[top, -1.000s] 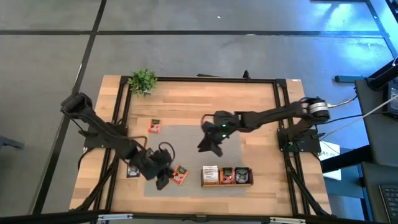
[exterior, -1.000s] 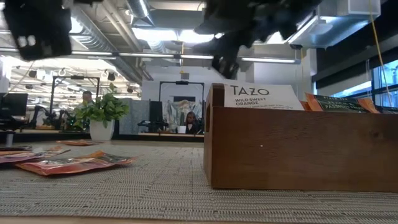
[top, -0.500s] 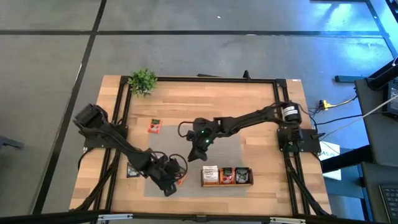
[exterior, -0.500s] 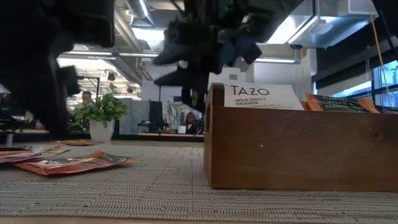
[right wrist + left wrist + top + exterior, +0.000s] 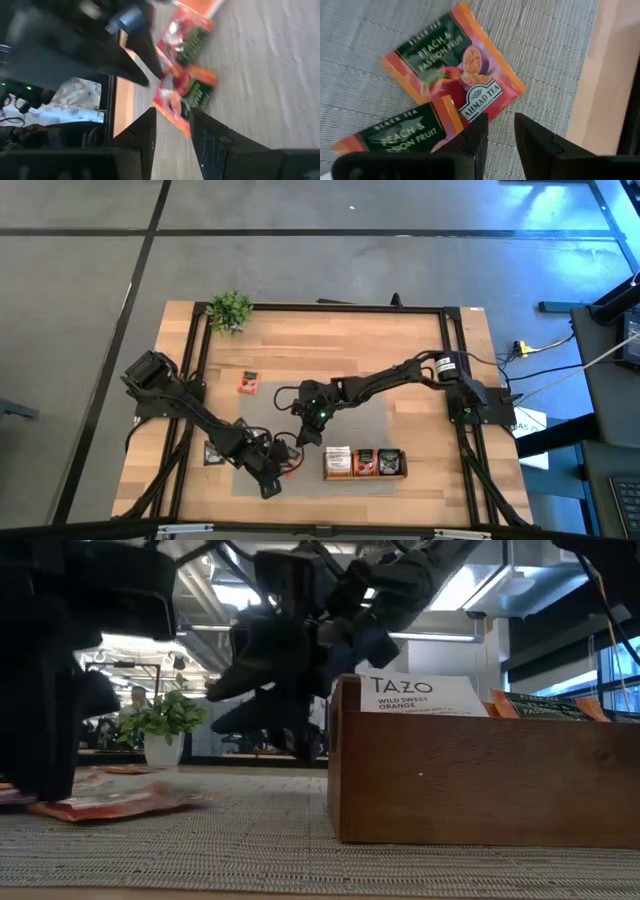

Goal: Pick & Place Tea
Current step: Put the bottom right yellow tea bag into the middle compartment of the wooden organizer

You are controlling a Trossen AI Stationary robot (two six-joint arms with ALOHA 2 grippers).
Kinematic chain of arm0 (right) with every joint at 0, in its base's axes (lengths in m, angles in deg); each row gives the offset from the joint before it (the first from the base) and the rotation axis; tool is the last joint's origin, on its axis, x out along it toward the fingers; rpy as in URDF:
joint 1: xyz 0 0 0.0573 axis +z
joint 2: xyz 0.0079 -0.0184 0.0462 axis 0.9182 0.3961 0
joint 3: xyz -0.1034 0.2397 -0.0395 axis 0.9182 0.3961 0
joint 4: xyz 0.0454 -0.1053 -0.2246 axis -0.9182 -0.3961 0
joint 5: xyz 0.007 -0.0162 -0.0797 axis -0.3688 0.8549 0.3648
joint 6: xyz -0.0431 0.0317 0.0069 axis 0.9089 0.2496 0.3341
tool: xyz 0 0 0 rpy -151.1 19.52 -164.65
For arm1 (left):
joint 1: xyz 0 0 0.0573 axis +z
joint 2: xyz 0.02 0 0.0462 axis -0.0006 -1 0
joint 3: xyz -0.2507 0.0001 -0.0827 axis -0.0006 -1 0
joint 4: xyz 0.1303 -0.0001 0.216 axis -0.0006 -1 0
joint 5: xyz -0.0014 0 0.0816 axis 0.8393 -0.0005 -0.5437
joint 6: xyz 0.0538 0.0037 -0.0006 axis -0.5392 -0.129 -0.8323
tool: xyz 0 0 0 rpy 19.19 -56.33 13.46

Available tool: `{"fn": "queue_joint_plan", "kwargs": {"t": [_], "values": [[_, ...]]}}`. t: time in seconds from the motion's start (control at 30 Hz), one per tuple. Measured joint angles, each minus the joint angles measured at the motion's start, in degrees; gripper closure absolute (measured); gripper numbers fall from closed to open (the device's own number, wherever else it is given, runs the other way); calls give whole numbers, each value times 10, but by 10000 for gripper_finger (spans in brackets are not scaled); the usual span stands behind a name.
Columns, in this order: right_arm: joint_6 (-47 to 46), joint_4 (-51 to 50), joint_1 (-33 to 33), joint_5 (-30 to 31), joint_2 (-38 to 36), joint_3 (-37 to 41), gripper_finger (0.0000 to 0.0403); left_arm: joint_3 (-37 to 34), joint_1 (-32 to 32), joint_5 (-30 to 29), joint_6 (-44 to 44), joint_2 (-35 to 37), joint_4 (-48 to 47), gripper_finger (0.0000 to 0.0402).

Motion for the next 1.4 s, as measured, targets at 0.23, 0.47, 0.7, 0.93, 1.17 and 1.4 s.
{"fn": "queue_joint_plan", "kwargs": {"t": [0.23, 0.47, 0.7, 0.93, 1.17, 1.4], "values": [[-1, -22, 13, 0, 17, -25, 283, 2, 4, -4, 18, -21, 4, 311], [-28, -51, 15, 0, 35, -26, 283, 2, 15, -25, 18, -22, 8, 311], [-30, -53, 14, -1, 37, -27, 283, 1, 21, -21, 18, -22, 9, 311], [-57, -54, 14, 6, 37, -26, 283, 0, 21, -26, 25, -23, 8, 311], [-56, -74, 20, 16, 37, -27, 283, 0, 22, -49, 36, -24, 7, 311], [-64, -78, 20, 29, 37, -27, 283, 0, 22, -40, 35, -24, 6, 311]]}}
